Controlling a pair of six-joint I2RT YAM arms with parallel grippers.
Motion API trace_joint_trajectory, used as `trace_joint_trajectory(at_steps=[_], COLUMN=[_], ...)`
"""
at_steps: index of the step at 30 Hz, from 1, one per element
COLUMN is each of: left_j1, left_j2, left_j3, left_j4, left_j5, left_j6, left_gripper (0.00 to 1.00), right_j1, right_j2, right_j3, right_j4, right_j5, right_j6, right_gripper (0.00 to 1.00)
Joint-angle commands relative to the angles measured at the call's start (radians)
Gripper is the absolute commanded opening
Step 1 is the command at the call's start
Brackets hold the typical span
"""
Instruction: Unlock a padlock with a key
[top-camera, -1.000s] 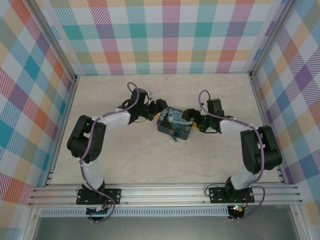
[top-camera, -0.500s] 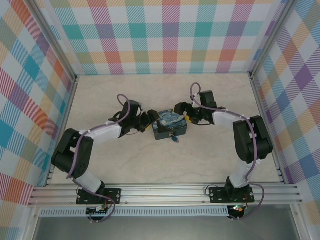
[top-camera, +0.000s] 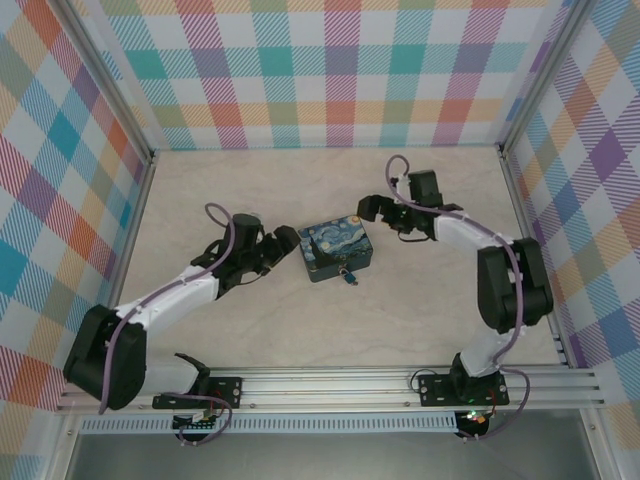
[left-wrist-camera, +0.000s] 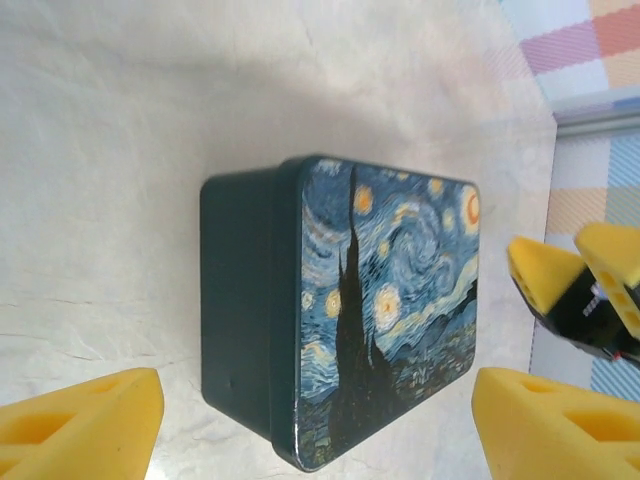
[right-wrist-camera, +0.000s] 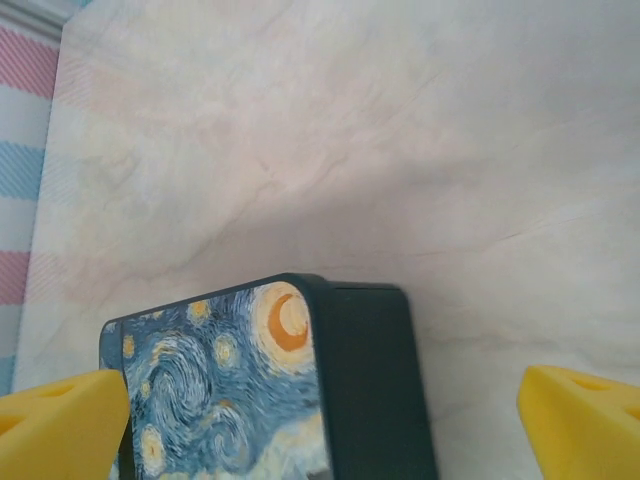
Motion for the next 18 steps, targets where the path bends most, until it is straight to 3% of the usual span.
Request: trace_joint_trajectory(at_steps=[1, 5, 10, 15, 18], left_j1=[0.018, 0.020, 0.022, 0.017, 0.008], left_j2=[-0.079, -0.117, -0.052, 0.094, 0.176], left_j3=[0.009, 0.033, 0.102, 0.210, 0.275], left_j4=[-0.078, -0.078, -0.022, 0.054, 0.073], left_j5=[-0.096, -0.109, -0.032, 0.076, 0.115], left_j6=[0.071, 0.125, 0.139, 0.127, 0.119], left_gripper=[0.83, 0.87, 0.87, 0.87, 0.86], right_j1=[-0.004, 0.003, 0.089, 0.211, 0.225], right_j2=[-0.142, -0.307, -0.443, -0.426, -0.379], right_j3=[-0.063, -0.222, -0.425, -0.532, -0.573], right_j4=[-0.066, -0.064, 0.009, 0.161, 0.297], right_j5=[0.034, -0.026, -0.051, -0.026, -0.028], right_j6=[-0.144, -0.154, -0.106, -0.094, -0.114], right_gripper=[1.00, 0.95, 0.90, 0.85, 0.82])
